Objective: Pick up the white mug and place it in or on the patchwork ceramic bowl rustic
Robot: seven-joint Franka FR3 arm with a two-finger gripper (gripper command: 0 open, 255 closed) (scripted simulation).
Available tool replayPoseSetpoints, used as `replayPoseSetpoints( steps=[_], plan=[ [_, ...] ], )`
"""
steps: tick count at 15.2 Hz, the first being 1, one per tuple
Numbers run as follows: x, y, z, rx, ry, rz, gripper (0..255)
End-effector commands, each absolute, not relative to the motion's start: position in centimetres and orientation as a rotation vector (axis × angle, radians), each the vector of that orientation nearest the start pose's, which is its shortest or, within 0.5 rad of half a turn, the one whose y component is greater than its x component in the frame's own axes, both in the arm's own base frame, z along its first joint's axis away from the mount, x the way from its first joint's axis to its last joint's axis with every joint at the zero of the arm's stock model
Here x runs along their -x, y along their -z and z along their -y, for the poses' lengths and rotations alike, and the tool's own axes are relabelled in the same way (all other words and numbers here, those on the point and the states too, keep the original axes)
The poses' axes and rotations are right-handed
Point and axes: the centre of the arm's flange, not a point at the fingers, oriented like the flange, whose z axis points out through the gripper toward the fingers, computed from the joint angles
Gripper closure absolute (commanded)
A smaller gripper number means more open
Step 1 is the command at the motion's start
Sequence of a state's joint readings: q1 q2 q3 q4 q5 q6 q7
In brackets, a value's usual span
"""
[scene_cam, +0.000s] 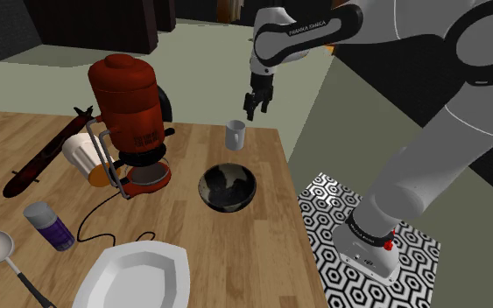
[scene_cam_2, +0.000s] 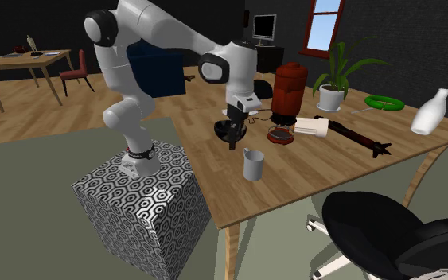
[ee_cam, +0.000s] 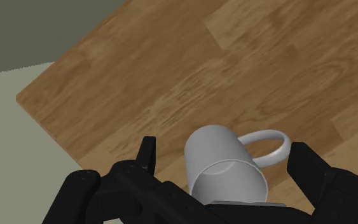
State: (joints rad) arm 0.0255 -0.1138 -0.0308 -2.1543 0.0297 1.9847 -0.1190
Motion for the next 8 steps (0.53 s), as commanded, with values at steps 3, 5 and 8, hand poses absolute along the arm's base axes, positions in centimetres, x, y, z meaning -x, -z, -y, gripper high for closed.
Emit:
replayPoseSetpoints(
  steps=[3, 5, 8],
  plan=[
    [-54.8, -41.3, 0.2, 3.109, -0.08, 0.164, 0],
    [-56.9, -39.7, 0.2, 3.112, -0.079, 0.167, 0],
    [-58.1, -38.4, 0.2, 3.114, -0.078, 0.169, 0]
  ],
)
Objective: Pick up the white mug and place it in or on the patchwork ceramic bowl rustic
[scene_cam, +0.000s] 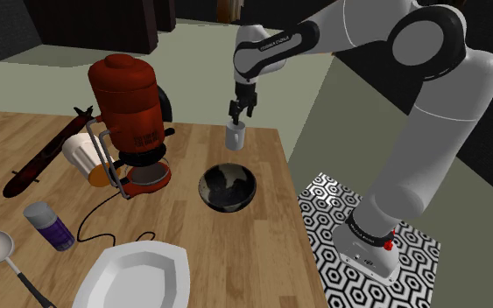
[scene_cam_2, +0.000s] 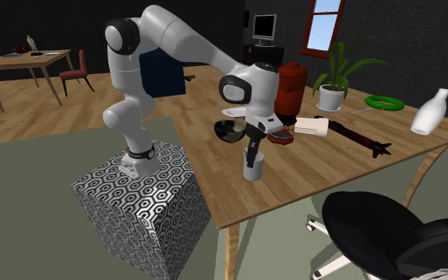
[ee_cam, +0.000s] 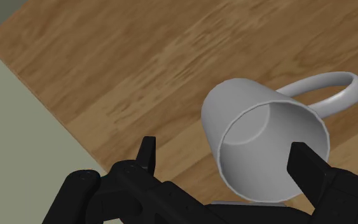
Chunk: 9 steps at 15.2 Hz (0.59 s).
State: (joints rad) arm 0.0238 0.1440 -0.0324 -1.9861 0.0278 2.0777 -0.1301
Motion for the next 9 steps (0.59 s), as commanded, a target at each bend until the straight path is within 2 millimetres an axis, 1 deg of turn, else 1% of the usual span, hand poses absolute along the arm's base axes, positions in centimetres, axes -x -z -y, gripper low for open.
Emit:
replayPoseSetpoints(
  steps=[1, 5, 6, 9],
  plan=[
    [-58.0, -37.8, 0.2, 3.114, -0.078, 0.169, 0],
    [-57.9, -35.7, 0.2, 3.114, -0.078, 0.169, 0],
    [-57.9, -34.9, 0.2, 3.114, -0.078, 0.169, 0],
    [-57.9, -34.9, 0.2, 3.114, -0.078, 0.169, 0]
  ],
)
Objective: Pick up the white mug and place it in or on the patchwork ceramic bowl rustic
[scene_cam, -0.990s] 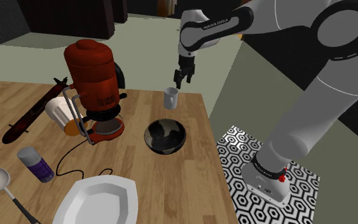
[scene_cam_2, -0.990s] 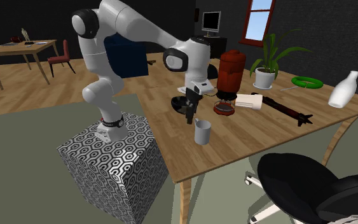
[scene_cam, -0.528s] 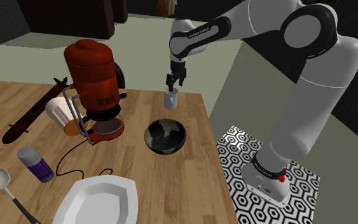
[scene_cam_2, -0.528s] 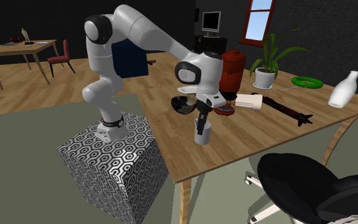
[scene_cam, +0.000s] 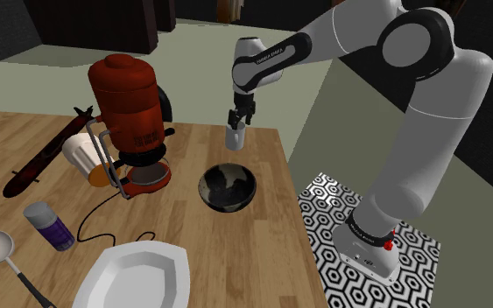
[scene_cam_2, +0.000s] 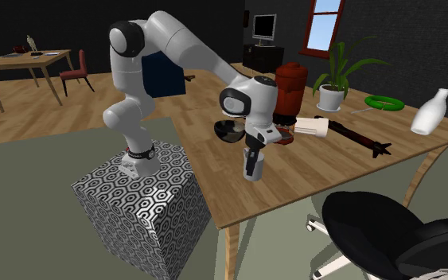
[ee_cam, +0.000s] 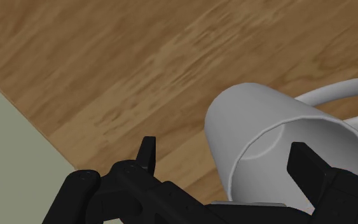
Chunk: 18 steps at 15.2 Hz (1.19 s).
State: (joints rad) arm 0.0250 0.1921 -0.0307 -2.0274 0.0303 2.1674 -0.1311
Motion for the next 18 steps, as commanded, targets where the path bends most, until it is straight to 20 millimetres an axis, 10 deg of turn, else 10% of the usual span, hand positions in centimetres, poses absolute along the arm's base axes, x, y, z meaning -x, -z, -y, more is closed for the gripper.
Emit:
replayPoseSetpoints(
  steps=[1, 5, 6, 18],
  plan=[
    [-57.9, -34.9, 0.2, 3.114, -0.078, 0.169, 0],
    [-57.9, -34.9, 0.2, 3.114, -0.078, 0.169, 0],
    [-57.9, -34.9, 0.2, 3.114, -0.078, 0.169, 255],
    [-57.9, -36.5, 0.2, 3.114, -0.078, 0.169, 255]
  ],
)
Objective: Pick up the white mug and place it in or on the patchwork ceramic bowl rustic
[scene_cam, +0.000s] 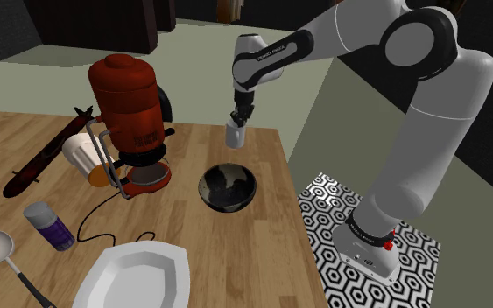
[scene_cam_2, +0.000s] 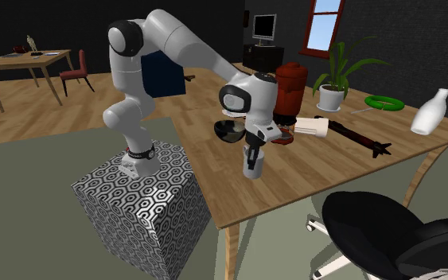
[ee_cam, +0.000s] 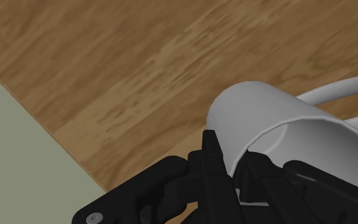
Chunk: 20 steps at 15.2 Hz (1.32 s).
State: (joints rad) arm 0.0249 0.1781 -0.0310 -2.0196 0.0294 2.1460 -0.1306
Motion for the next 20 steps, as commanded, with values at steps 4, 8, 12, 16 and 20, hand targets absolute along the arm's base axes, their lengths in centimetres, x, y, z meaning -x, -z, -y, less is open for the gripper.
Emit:
replayPoseSetpoints(
  steps=[4, 8, 12, 16, 20],
  plan=[
    [-57.9, -38.6, 0.2, 3.114, -0.078, 0.169, 255],
    [-57.9, -40.7, 0.2, 3.114, -0.078, 0.169, 255],
    [-57.9, -42.8, 0.2, 3.114, -0.078, 0.169, 255],
    [-57.9, -44.9, 0.2, 3.114, -0.078, 0.169, 255],
    [-57.9, -47.0, 0.2, 3.114, -0.078, 0.169, 255]
  ],
)
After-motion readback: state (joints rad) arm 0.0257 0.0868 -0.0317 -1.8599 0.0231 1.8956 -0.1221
